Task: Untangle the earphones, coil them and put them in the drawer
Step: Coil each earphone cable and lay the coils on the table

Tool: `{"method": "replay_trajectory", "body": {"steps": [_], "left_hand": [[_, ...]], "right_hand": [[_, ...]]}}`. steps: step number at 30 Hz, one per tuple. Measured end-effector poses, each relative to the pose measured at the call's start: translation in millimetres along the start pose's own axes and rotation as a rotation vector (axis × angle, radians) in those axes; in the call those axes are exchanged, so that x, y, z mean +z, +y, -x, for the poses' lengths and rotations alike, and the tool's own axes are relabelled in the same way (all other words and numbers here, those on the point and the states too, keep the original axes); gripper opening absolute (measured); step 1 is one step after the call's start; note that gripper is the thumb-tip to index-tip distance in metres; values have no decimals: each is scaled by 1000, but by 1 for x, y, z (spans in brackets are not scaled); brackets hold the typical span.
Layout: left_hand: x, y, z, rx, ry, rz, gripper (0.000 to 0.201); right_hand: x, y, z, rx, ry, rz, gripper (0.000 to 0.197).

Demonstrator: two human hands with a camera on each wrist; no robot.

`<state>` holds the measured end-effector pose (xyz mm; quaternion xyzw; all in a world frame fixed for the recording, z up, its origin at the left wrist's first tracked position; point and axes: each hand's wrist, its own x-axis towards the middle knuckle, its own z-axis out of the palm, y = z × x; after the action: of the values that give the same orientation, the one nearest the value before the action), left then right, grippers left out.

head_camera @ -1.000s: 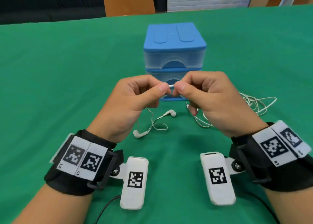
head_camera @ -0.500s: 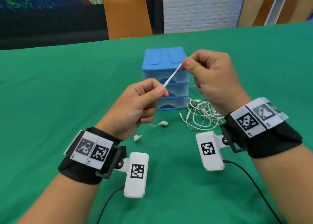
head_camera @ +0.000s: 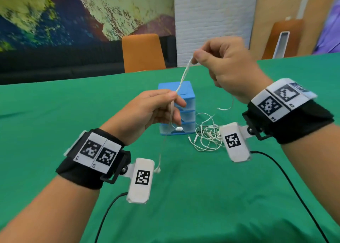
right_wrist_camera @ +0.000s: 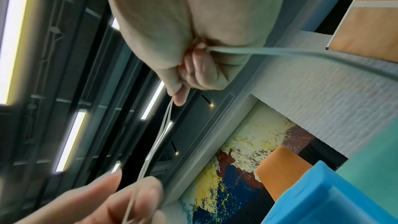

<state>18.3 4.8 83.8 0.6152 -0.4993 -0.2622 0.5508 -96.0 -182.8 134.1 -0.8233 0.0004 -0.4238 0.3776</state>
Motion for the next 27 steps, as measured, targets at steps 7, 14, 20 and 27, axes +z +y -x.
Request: {"method": "replay_trajectory", "body": {"steps": [7,14,20,27], "left_hand": [[19,13,4,33,96,150,34],[28,-5,8,-72,106,79,39],[32,-1,9,20,116,137,40],[29,5,7,130,200,204,33]], "right_hand": [[-5,-8,1,-2,-149,83,21],[-16,29,14,191,-95,18,21],[-15,50,35,262,-336,160,22],[10,45,61,274,-707,256,20]]}}
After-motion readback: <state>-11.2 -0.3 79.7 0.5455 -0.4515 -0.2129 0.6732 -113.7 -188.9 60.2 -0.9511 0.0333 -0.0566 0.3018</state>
